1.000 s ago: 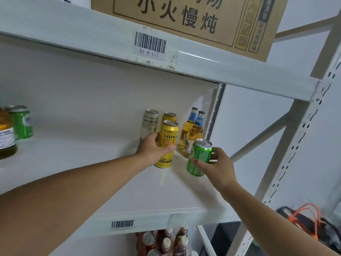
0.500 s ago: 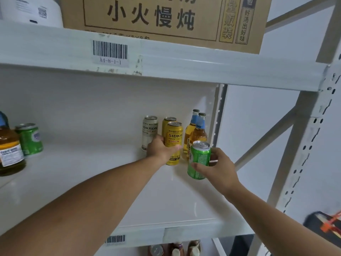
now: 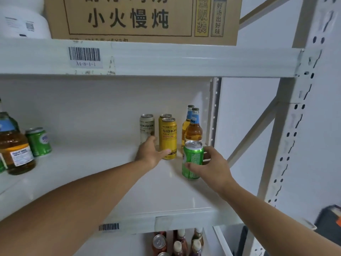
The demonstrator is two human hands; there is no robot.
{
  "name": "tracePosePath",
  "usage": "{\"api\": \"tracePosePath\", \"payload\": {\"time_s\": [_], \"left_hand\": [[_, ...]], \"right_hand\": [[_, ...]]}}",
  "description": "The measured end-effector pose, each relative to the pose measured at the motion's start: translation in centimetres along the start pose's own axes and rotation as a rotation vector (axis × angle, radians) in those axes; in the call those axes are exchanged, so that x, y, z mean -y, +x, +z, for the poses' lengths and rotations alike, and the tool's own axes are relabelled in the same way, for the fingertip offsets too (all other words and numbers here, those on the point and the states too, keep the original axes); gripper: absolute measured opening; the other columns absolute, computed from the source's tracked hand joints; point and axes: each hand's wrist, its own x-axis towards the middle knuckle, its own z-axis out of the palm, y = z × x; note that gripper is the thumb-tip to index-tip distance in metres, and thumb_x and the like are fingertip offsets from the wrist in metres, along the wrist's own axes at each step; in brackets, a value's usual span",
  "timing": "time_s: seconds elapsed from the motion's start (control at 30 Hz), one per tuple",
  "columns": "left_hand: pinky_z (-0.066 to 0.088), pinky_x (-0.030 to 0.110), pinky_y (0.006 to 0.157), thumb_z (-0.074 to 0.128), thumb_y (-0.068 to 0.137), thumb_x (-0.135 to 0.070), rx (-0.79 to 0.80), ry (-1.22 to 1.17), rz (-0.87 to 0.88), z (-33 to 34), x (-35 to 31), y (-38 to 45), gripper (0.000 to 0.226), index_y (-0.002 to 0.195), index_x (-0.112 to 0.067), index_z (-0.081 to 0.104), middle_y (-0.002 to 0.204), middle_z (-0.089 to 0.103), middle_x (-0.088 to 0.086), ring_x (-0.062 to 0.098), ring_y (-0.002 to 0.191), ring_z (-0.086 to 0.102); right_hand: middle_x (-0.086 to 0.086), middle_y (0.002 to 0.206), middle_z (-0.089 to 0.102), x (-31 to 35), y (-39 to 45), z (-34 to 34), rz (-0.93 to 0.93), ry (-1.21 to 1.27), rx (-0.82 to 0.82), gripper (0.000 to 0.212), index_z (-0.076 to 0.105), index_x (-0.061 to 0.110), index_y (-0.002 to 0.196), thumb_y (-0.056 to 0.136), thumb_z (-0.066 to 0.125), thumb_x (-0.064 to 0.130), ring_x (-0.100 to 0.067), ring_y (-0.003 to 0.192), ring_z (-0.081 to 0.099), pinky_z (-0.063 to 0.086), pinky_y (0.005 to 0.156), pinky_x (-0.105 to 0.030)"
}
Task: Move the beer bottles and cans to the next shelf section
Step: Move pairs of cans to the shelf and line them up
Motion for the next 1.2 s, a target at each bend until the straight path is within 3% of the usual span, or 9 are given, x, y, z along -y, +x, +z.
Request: {"api": "tracePosePath", "payload": {"time_s": [0.2, 0.3, 0.43, 0.6, 0.9, 1.2], "left_hand": [[0.053, 0.036, 0.106, 0.074, 0.099, -0.042, 0.071, 0.273, 0.101, -7.0, 4.2, -3.5, 0.032, 0.127, -0.027, 0.067, 0.130, 0.069, -0.005, 0.015, 0.123, 0.066], [0.052, 0.036, 0.108, 0.071, 0.101, -0.040, 0.057, 0.361, 0.078, -10.6, 5.9, -4.9, 0.035, 0.132, -0.023, 0.069, 0.129, 0.070, -0.007, 0.015, 0.125, 0.065], [0.049, 0.032, 0.107, 0.067, 0.103, -0.043, 0.045, 0.475, 0.075, -14.3, 7.4, -6.2, 0.038, 0.136, -0.024, 0.068, 0.137, 0.069, -0.006, 0.015, 0.128, 0.063], [0.047, 0.034, 0.112, 0.062, 0.103, -0.051, 0.065, 0.539, 0.114, -18.1, 10.2, -6.1, 0.042, 0.141, -0.033, 0.064, 0.145, 0.062, -0.012, 0.014, 0.134, 0.058], [0.048, 0.037, 0.111, 0.062, 0.101, -0.056, 0.078, 0.391, 0.221, -24.7, 18.5, -2.3, 0.039, 0.133, -0.035, 0.067, 0.140, 0.063, -0.013, 0.014, 0.128, 0.060], [0.052, 0.038, 0.107, 0.061, 0.098, -0.057, 0.110, 0.256, 0.272, -24.9, 20.2, 0.3, 0.033, 0.123, -0.038, 0.067, 0.133, 0.065, -0.018, 0.011, 0.124, 0.061]], "right_hand": [[0.009, 0.108, 0.071, 1.0, 0.1, 2.7, 0.015, 0.105, 0.081, 0.061, 0.065, 0.022, 0.131, 0.078, 0.094, 0.030, -0.008, 0.096, 0.069, 0.062, 0.087, -0.034], [0.011, 0.105, 0.067, 2.0, -0.1, 5.0, 0.008, 0.140, 0.152, 0.060, 0.062, 0.025, 0.131, 0.080, 0.093, 0.029, -0.006, 0.092, 0.066, 0.059, 0.083, -0.029], [0.013, 0.104, 0.066, 4.2, -0.1, 8.7, 0.002, 0.141, 0.175, 0.068, 0.061, 0.020, 0.134, 0.077, 0.095, 0.031, -0.004, 0.092, 0.065, 0.061, 0.090, -0.037], [0.008, 0.103, 0.073, 7.0, 0.4, 14.2, 0.016, 0.128, 0.132, 0.065, 0.065, 0.024, 0.125, 0.070, 0.097, 0.036, -0.012, 0.093, 0.072, 0.063, 0.090, -0.047], [0.006, 0.107, 0.074, 10.5, 1.5, 23.0, 0.081, 0.009, -0.029, 0.068, 0.065, 0.025, 0.125, 0.067, 0.097, 0.042, -0.014, 0.096, 0.074, 0.065, 0.089, -0.044], [0.003, 0.122, 0.072, 11.3, 4.1, 27.7, 0.155, -0.085, -0.094, 0.071, 0.059, 0.025, 0.137, 0.076, 0.094, 0.037, -0.020, 0.108, 0.070, 0.060, 0.096, -0.042]]}}
